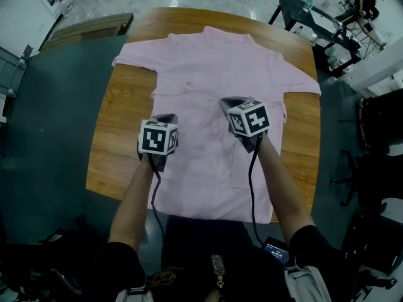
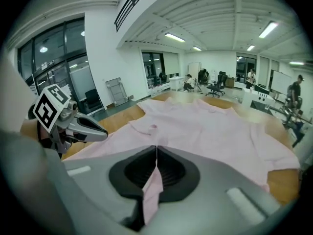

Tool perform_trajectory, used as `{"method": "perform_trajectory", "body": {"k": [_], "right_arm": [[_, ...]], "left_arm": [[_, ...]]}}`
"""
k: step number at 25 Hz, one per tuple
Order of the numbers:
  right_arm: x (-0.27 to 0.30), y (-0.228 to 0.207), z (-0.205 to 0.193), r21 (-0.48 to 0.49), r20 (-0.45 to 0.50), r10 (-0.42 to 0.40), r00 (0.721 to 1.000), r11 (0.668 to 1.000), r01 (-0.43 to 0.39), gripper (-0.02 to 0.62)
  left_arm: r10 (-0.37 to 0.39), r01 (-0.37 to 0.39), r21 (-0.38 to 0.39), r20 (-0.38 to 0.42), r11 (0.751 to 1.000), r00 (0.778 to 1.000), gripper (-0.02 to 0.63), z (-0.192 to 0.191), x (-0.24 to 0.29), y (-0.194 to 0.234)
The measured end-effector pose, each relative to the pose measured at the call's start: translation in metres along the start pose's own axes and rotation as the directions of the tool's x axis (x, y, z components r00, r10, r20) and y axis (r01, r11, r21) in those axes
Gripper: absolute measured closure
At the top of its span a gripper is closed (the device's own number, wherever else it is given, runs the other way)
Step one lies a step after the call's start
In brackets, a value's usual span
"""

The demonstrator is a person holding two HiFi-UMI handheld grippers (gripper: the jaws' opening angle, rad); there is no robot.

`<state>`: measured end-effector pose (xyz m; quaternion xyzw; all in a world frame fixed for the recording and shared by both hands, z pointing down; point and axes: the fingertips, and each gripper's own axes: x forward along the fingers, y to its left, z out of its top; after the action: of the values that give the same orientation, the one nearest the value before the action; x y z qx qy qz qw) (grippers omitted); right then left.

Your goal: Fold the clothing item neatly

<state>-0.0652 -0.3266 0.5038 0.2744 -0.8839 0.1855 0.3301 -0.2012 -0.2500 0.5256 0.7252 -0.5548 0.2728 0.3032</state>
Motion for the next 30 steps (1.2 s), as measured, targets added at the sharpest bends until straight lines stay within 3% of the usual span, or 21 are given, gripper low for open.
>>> {"method": "perform_trajectory", "body": {"k": [12, 17, 25, 30], "right_arm": [[-0.048, -0.093, -0.043, 0.105, -0.024, -0.157, 0.987, 0.982, 0.158, 0.585], [-0.045, -0.112, -0.058, 0.139, -0.037, -0.156, 0.987, 0.977, 0.160, 0.571], [-0.072, -0.125, -0.053, 0.177, 0.026, -0.199, 0.980, 0.965, 0.192, 0.568], [-0.112, -0.136, -0.053, 0.203, 0.044, -0.288, 0.957, 0.940, 0.274, 0.568]], "left_arm": [[-0.064, 0.065, 0.088, -0.010, 0.994, 0.998, 0.598, 0.039, 0.031, -0.056], [-0.084, 0.084, 0.108, -0.002, 0.991, 0.996, 0.598, 0.055, 0.045, -0.072], [-0.119, 0.114, 0.160, 0.022, 0.980, 0.993, 0.598, 0.082, 0.054, -0.097], [-0.193, 0.176, 0.208, 0.063, 0.962, 0.979, 0.598, 0.108, 0.049, -0.126]]}}
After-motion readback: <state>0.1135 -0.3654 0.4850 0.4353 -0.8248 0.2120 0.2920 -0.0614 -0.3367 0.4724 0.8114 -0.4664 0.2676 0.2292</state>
